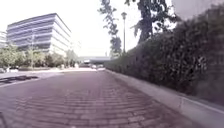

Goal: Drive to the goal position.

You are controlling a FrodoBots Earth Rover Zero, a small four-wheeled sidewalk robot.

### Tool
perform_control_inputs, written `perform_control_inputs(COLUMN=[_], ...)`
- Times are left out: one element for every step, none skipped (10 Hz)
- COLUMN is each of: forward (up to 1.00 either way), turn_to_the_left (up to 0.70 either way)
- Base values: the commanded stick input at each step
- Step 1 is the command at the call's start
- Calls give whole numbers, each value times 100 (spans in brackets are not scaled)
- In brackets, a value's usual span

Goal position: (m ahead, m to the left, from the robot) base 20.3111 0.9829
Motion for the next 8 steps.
perform_control_inputs(forward=[70, 70, 70, 70, 70, 70, 70, 70], turn_to_the_left=[14, 14, 14, 14, 14, 14, 14, 14])
